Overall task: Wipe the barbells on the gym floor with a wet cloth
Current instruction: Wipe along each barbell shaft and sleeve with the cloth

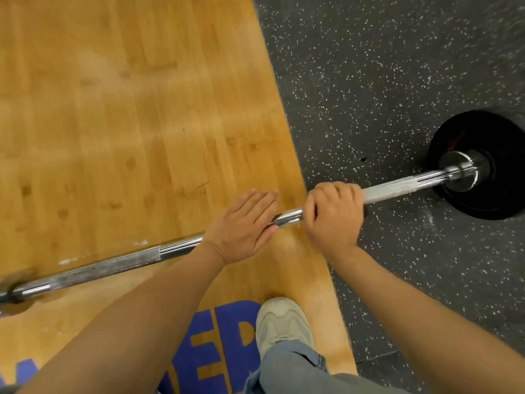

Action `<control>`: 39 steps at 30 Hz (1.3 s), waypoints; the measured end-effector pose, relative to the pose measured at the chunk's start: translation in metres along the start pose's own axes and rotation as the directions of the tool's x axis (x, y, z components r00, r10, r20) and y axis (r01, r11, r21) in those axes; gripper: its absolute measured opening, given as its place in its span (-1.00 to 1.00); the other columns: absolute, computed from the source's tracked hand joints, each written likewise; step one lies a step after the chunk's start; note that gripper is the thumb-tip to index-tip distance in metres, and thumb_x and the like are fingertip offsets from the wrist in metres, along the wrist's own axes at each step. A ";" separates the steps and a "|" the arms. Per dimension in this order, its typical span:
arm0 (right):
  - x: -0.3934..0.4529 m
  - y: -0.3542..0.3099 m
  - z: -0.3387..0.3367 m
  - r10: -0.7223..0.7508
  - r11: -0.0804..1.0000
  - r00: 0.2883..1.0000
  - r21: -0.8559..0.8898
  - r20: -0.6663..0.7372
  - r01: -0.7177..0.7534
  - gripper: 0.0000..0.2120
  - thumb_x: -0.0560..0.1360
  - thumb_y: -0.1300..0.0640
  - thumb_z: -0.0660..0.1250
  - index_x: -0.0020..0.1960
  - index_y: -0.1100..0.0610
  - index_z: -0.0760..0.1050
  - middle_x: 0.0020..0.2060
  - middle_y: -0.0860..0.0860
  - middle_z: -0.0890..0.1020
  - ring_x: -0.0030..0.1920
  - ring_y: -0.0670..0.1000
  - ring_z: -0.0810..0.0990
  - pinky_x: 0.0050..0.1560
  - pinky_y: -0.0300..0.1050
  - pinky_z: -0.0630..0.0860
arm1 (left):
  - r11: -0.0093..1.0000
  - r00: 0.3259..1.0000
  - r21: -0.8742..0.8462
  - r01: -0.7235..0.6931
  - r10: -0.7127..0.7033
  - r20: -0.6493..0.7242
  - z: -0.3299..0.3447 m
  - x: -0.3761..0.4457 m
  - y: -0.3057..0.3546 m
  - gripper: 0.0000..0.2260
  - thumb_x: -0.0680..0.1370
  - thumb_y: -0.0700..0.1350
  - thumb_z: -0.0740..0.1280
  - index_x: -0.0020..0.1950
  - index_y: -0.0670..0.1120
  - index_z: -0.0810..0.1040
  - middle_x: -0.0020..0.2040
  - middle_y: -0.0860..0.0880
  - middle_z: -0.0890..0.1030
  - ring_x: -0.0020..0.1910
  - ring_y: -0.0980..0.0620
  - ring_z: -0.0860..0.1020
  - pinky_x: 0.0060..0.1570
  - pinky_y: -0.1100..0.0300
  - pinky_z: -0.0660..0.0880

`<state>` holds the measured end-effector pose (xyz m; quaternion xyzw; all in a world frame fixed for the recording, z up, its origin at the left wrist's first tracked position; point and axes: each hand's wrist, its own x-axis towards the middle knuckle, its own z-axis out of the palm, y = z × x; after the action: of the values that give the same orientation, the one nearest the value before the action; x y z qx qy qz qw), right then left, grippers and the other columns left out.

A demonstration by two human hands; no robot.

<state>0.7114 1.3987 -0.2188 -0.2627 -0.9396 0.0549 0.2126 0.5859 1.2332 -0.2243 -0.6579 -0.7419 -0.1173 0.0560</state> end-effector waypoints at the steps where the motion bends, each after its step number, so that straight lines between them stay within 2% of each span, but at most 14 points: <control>1: -0.002 0.001 -0.001 -0.127 0.992 0.991 0.016 0.035 0.127 -0.74 0.58 0.13 0.19 -0.19 0.17 0.58 -0.20 0.06 0.63 -0.16 0.16 0.54 -0.02 0.09 0.44 | 1.000 1.000 0.007 0.006 -0.006 -0.008 0.000 0.000 0.000 -0.58 0.70 0.03 0.04 0.36 -0.24 0.45 0.39 -0.21 0.48 0.30 -0.15 0.52 0.38 -0.07 0.37; 3: 0.002 0.020 -0.007 -0.356 0.934 0.926 0.038 0.122 0.354 -0.70 0.63 0.08 0.13 -0.09 0.16 0.58 -0.16 0.07 0.62 -0.19 0.15 0.54 -0.10 0.06 0.47 | 1.000 0.999 0.011 0.028 -0.027 -0.022 -0.001 0.000 -0.001 -0.56 0.70 0.03 0.04 0.36 -0.25 0.47 0.39 -0.22 0.48 0.31 -0.15 0.51 0.38 -0.07 0.37; 5: 0.012 0.049 -0.015 -0.398 0.915 0.901 0.008 0.174 0.403 -0.63 0.65 0.05 0.06 -0.08 0.16 0.58 -0.19 0.06 0.60 -0.24 0.16 0.53 -0.17 0.04 0.44 | 0.999 0.999 0.015 0.039 -0.039 -0.025 -0.001 0.000 0.000 -0.54 0.70 0.03 0.03 0.36 -0.26 0.49 0.39 -0.21 0.48 0.31 -0.15 0.51 0.39 -0.07 0.35; 8: 0.014 0.056 -0.017 -0.092 0.995 0.992 -0.025 0.087 0.095 -0.66 0.60 0.12 0.10 -0.17 0.19 0.58 -0.23 0.07 0.60 -0.23 0.18 0.53 -0.10 0.06 0.42 | 0.999 0.999 0.021 0.043 -0.043 -0.014 -0.002 0.000 0.000 -0.53 0.70 0.05 0.02 0.36 -0.25 0.48 0.38 -0.21 0.49 0.30 -0.15 0.52 0.39 -0.07 0.35; 11: -0.001 0.013 -0.002 0.080 0.997 0.997 -0.014 -0.012 -0.081 -0.74 0.55 0.15 0.16 -0.16 0.17 0.60 -0.16 0.06 0.64 -0.11 0.17 0.55 0.16 0.14 0.42 | 0.998 0.998 0.019 0.064 -0.064 -0.013 -0.001 0.000 0.000 -0.52 0.70 0.06 0.03 0.35 -0.26 0.49 0.37 -0.22 0.50 0.29 -0.16 0.52 0.38 -0.08 0.36; 13: -0.009 -0.005 0.002 -0.083 0.996 0.996 0.049 0.036 0.081 -0.73 0.57 0.13 0.15 -0.13 0.17 0.60 -0.14 0.08 0.65 -0.09 0.18 0.56 0.15 0.15 0.45 | 0.994 0.994 0.011 0.104 -0.104 -0.020 -0.001 0.001 0.001 -0.52 0.69 0.07 0.06 0.34 -0.27 0.50 0.36 -0.22 0.51 0.28 -0.17 0.53 0.38 -0.09 0.35; 17: 0.006 0.029 -0.008 -0.416 0.909 0.894 0.062 0.164 0.412 -0.68 0.60 0.09 0.11 -0.08 0.18 0.60 -0.19 0.08 0.62 -0.21 0.15 0.55 -0.10 0.05 0.47 | 0.989 0.988 -0.023 0.149 -0.149 -0.046 -0.002 0.000 0.000 -0.54 0.65 0.07 0.15 0.28 -0.28 0.53 0.30 -0.23 0.55 0.22 -0.17 0.55 0.38 -0.08 0.35; 20: 0.016 0.057 -0.017 -0.127 0.992 0.980 0.017 0.152 0.126 -0.67 0.56 0.11 0.11 -0.18 0.19 0.60 -0.28 0.07 0.59 -0.28 0.17 0.51 -0.14 0.04 0.41 | 0.984 0.982 -0.030 0.177 -0.179 -0.055 -0.002 0.000 0.000 -0.54 0.65 0.09 0.15 0.26 -0.27 0.53 0.26 -0.22 0.57 0.21 -0.17 0.56 0.39 -0.06 0.34; 24: 0.012 0.018 -0.008 0.180 0.984 0.983 -0.005 0.038 -0.180 -0.74 0.48 0.18 0.17 -0.28 0.18 0.59 -0.34 0.04 0.57 -0.26 0.12 0.45 0.01 0.07 0.41 | 0.982 0.978 -0.036 0.186 -0.189 -0.092 -0.001 0.000 -0.001 -0.55 0.64 0.07 0.17 0.24 -0.28 0.54 0.22 -0.22 0.58 0.17 -0.17 0.57 0.37 -0.06 0.36; 27: -0.002 -0.012 -0.001 -0.018 0.998 0.996 0.058 0.091 0.013 -0.76 0.49 0.15 0.18 -0.22 0.18 0.58 -0.27 0.06 0.59 -0.21 0.14 0.51 0.07 0.10 0.46 | 0.986 0.978 -0.023 0.168 -0.169 -0.119 -0.001 0.001 0.000 -0.58 0.63 0.05 0.20 0.22 -0.28 0.55 0.20 -0.21 0.59 0.14 -0.17 0.57 0.34 -0.06 0.39; 31: 0.002 0.014 -0.008 -0.330 0.944 0.933 0.079 0.143 0.321 -0.75 0.52 0.14 0.17 -0.12 0.17 0.61 -0.22 0.06 0.62 -0.23 0.14 0.54 -0.12 0.03 0.48 | 0.989 0.981 -0.002 0.146 -0.145 -0.126 0.000 -0.001 0.000 -0.60 0.64 0.03 0.19 0.22 -0.27 0.56 0.22 -0.20 0.59 0.15 -0.16 0.58 0.34 -0.06 0.39; 35: 0.010 0.048 -0.016 -0.089 0.996 0.992 0.028 0.093 0.087 -0.75 0.50 0.16 0.18 -0.17 0.19 0.62 -0.23 0.06 0.62 -0.23 0.16 0.54 -0.10 0.03 0.42 | 0.991 0.981 0.022 0.132 -0.127 -0.146 0.003 -0.002 0.001 -0.62 0.65 0.02 0.17 0.22 -0.25 0.57 0.23 -0.20 0.59 0.15 -0.15 0.58 0.33 -0.08 0.41; 37: 0.007 0.024 -0.011 0.093 0.996 0.996 0.004 0.006 -0.093 -0.78 0.48 0.19 0.21 -0.22 0.19 0.61 -0.24 0.06 0.62 -0.20 0.16 0.52 -0.02 0.05 0.40 | 0.993 0.984 0.042 0.111 -0.104 -0.144 0.004 -0.002 0.000 -0.63 0.66 0.01 0.16 0.22 -0.23 0.57 0.23 -0.19 0.59 0.15 -0.15 0.58 0.32 -0.08 0.41; 39: 0.004 -0.004 -0.006 0.125 0.992 0.992 0.017 0.005 -0.125 -0.79 0.47 0.19 0.21 -0.23 0.18 0.60 -0.23 0.06 0.62 -0.18 0.15 0.52 0.02 0.08 0.40 | 0.993 0.984 0.051 0.106 -0.097 -0.147 0.005 -0.001 0.000 -0.63 0.65 0.01 0.16 0.22 -0.23 0.58 0.24 -0.19 0.59 0.14 -0.16 0.58 0.31 -0.08 0.42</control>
<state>0.7090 1.3975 -0.2110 -0.3190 -0.9212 0.0769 0.2091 0.5863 1.2332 -0.2289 -0.6070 -0.7716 -0.1453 0.1229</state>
